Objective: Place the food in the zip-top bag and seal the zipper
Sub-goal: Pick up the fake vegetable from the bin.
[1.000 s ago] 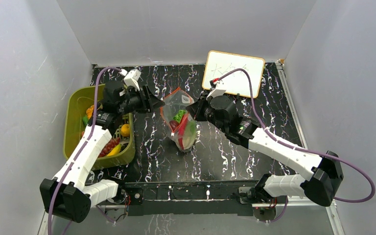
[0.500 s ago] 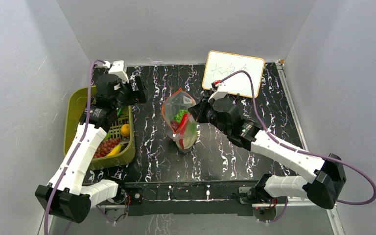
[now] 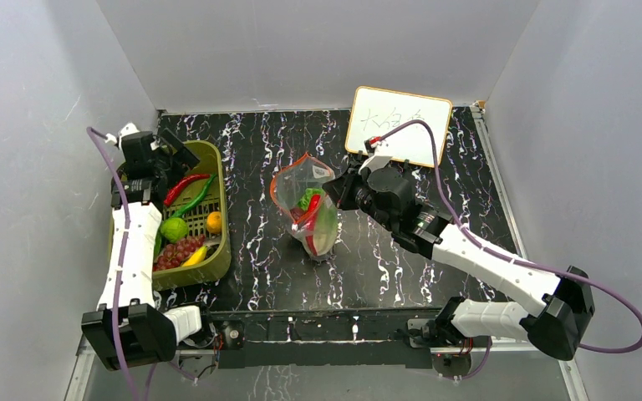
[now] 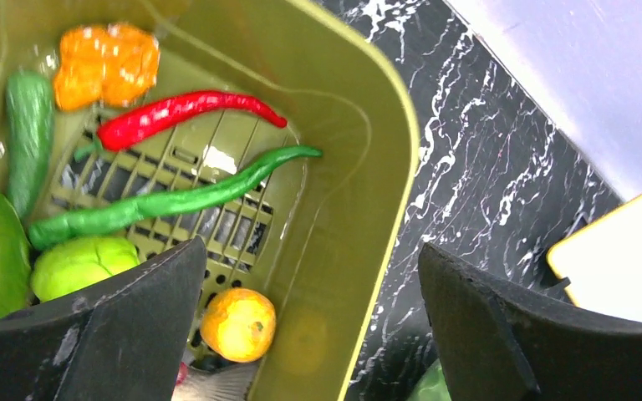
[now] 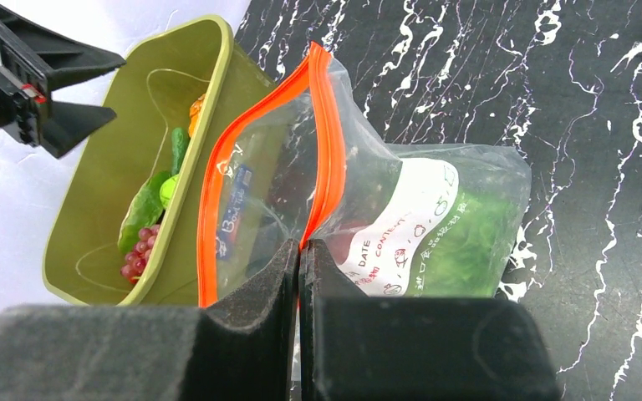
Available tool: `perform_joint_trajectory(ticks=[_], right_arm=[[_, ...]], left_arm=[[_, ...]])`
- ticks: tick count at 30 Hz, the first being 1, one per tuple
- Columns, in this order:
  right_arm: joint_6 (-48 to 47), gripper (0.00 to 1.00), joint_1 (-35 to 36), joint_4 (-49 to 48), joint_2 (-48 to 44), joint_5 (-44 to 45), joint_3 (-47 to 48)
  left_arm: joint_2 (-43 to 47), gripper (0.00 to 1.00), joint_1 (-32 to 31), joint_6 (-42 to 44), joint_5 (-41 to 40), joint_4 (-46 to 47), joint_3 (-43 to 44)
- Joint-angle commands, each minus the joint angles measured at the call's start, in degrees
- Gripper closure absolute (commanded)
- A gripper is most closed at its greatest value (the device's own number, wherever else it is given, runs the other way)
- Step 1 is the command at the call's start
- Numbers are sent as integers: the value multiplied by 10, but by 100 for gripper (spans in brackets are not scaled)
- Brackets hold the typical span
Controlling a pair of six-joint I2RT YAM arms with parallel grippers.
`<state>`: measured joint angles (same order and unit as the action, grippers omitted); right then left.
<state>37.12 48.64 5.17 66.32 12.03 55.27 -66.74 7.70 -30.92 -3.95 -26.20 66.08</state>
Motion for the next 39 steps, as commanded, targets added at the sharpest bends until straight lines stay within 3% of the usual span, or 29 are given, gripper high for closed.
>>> perform_joint_trajectory(ticks=[1,6,11,20,25,30,34,39], right_arm=[[-4,100,-1,-29,-26,4,4],[-1,100,0,-27,-31,7,4],[-3,100,0,-19,-31,12,10],[-10,100,0,25,-9,16,48],[-22,100,0,62,5,37,78],[-29,100,-1,100,29,47,114],[-32,100,0,119,47,53,133],[-37,100,0,122,72,57,160]], left_arm=[[17,7,15,-154,-2,-18,-34],[22,15,16,-286,-47,-52,-61],[0,28,18,-354,-159,-128,-48],[-45,29,18,-383,-249,-118,-60],[-134,23,21,-438,-287,-229,2],[-172,17,26,-463,-293,-259,12],[-184,17,26,-474,-296,-272,18],[-213,25,29,-470,-310,-260,22]])
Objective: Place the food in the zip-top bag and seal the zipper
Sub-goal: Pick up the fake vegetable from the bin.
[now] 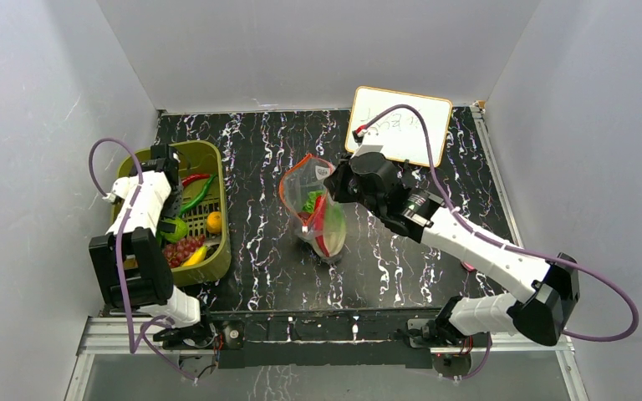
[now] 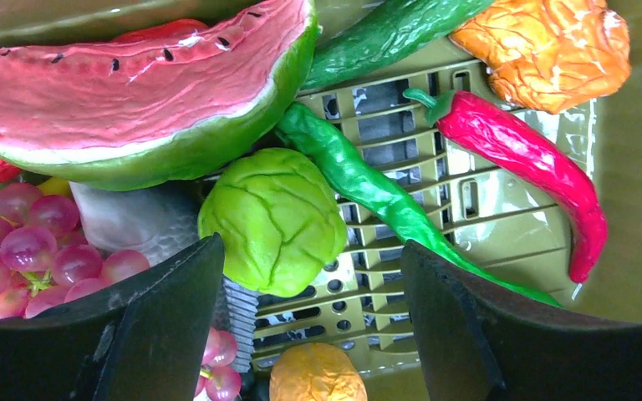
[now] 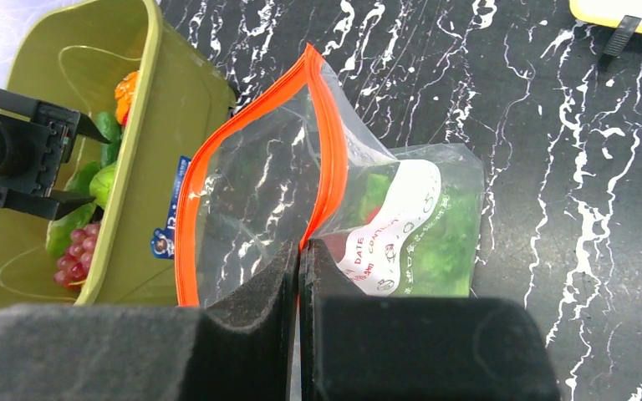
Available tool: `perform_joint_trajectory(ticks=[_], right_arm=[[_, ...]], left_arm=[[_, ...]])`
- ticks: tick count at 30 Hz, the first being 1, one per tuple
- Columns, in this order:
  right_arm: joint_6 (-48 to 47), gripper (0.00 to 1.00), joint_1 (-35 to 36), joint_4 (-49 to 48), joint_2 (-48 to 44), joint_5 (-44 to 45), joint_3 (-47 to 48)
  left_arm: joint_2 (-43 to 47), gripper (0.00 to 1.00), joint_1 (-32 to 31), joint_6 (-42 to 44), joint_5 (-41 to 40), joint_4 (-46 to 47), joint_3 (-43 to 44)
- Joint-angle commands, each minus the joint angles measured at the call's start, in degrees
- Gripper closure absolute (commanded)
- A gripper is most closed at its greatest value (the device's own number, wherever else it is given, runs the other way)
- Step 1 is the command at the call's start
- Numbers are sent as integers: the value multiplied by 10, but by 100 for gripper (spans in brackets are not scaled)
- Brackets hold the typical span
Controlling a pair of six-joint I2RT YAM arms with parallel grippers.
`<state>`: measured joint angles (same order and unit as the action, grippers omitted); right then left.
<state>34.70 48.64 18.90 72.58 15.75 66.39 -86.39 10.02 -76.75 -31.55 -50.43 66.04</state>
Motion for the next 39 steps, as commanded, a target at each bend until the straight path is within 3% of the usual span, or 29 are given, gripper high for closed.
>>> perform_joint_trajectory(ticks=[1,9,17,22,31,39], right_arm=[[-15,100,0,-14,15,19,56],[-37,100,-1,-8,35,26,91],[-44,100,0,0,31,31,102],[-39,100,-1,-3,23,30,92],[-31,100,-1,-14,3,26,70],[-23,100,0,-21,-15,20,46]], left_arm=[[-21,26,6,-13,-36,-18,27],[-66,26,6,-37,-36,-56,59],[-95,33,6,-49,-4,-59,47],[-80,59,7,-49,-11,-56,33],[-38,71,6,-40,-26,-72,46],[26,73,6,-15,-27,-68,63]])
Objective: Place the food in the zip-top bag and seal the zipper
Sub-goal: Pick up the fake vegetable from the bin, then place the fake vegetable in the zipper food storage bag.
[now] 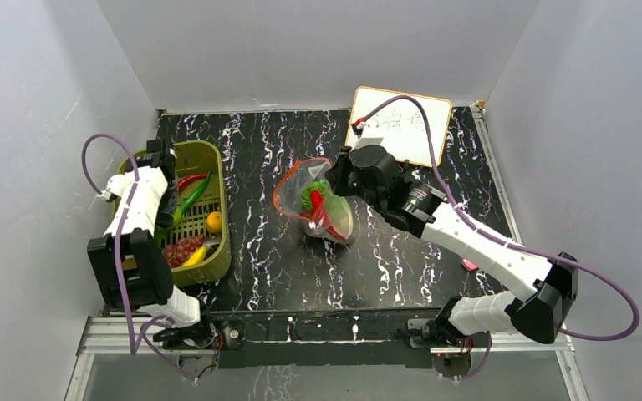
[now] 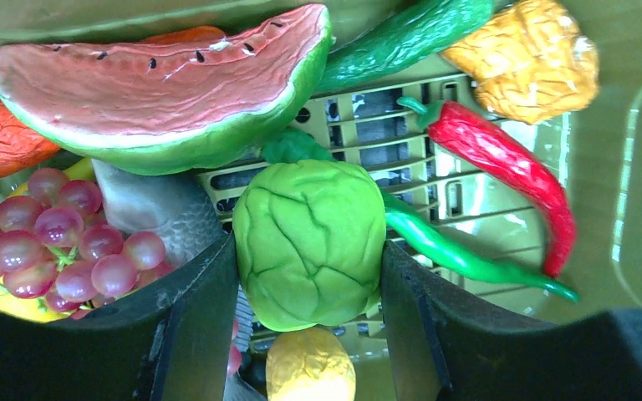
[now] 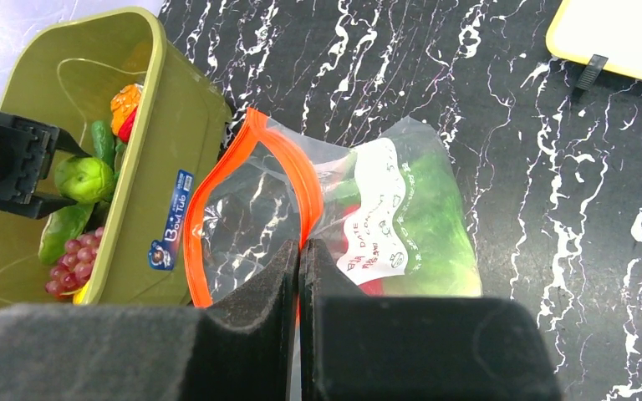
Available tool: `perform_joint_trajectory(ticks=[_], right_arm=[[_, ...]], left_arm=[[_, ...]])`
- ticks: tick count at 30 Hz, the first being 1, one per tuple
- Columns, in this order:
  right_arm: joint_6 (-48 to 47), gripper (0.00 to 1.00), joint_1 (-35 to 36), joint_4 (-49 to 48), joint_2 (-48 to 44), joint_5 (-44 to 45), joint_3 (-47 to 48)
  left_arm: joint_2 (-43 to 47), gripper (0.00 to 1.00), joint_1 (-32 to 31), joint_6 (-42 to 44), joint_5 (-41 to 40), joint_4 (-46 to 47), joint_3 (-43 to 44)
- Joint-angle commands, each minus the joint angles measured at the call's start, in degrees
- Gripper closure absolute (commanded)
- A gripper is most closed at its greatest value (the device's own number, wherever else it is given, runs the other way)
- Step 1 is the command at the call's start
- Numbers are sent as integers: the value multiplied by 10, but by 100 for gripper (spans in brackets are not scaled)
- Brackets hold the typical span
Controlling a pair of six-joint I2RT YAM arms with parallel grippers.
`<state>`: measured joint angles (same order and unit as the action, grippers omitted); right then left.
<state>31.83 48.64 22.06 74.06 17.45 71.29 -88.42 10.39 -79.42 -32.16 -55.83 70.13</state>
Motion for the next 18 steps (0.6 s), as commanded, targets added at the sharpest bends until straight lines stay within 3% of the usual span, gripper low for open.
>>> perform_joint_trajectory(ticks=[1,5,11,18], right_arm=[[6,100,0,-54,-32,2,-6],[5,100,0,-58,-40,1,-15],[13,100,0,-86,-64,-10,-48],[36,100,0,-129,-91,-22,-98]], left_arm=[[53,73,2,17,-21,-11,25],[83,76,2,59,-7,9,31],[175,77,-5,195,33,55,45],[284,82,-28,313,244,173,-10]])
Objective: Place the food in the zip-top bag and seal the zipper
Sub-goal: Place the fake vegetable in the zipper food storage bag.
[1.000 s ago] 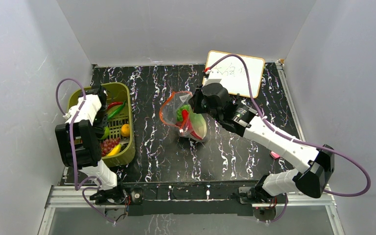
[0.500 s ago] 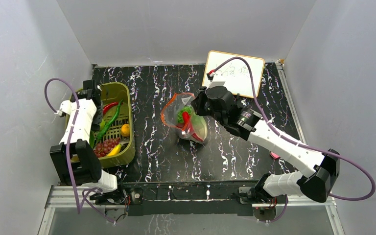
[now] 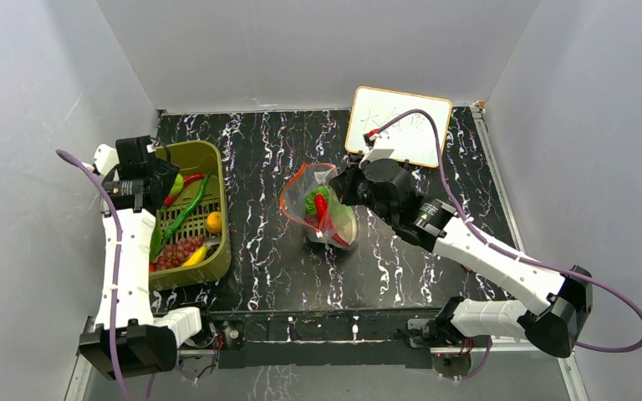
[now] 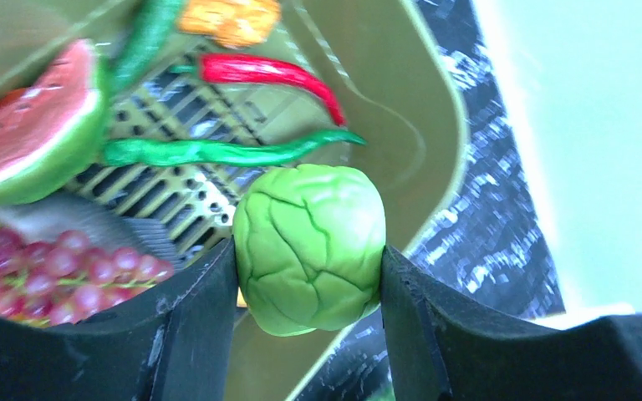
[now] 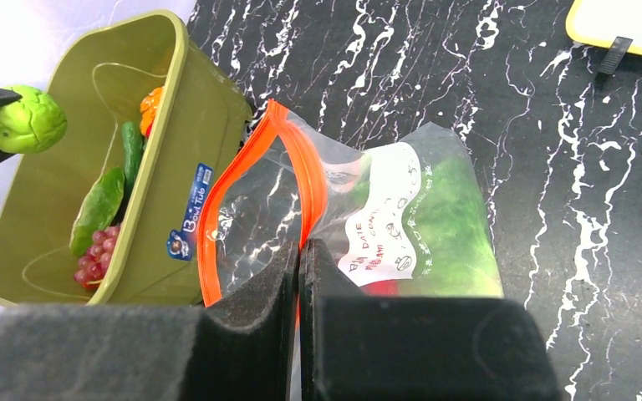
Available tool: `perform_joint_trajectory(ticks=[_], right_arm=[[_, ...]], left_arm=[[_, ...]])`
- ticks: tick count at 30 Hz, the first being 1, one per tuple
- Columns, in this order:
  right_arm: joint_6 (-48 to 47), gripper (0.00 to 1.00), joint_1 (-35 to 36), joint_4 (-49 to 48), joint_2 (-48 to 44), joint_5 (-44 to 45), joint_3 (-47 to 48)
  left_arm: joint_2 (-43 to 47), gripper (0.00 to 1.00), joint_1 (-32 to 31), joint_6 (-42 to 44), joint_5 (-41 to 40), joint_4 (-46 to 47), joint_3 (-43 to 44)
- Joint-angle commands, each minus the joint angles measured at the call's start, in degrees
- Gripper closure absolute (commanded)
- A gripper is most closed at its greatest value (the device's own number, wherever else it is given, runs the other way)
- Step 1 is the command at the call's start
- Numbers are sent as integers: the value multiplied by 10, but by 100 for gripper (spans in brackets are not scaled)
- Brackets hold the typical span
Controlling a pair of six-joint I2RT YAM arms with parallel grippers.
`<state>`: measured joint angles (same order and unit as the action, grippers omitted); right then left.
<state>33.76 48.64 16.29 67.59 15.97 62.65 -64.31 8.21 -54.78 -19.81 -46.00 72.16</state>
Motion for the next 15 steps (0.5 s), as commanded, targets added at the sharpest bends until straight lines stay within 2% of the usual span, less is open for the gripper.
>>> perform_joint_trajectory(ticks=[1,8,15], right_arm=[[19,100,0,-73,-27,-8,-14],[21,100,0,-88,-24,-12,-16],[31,100,0,-97,-19,-23,-11]], left_arm=[[51,83,-7,72,143,85,-38],[74,82,-12,118,309,161,-55],[64,81,-30,108,465,235,-69]])
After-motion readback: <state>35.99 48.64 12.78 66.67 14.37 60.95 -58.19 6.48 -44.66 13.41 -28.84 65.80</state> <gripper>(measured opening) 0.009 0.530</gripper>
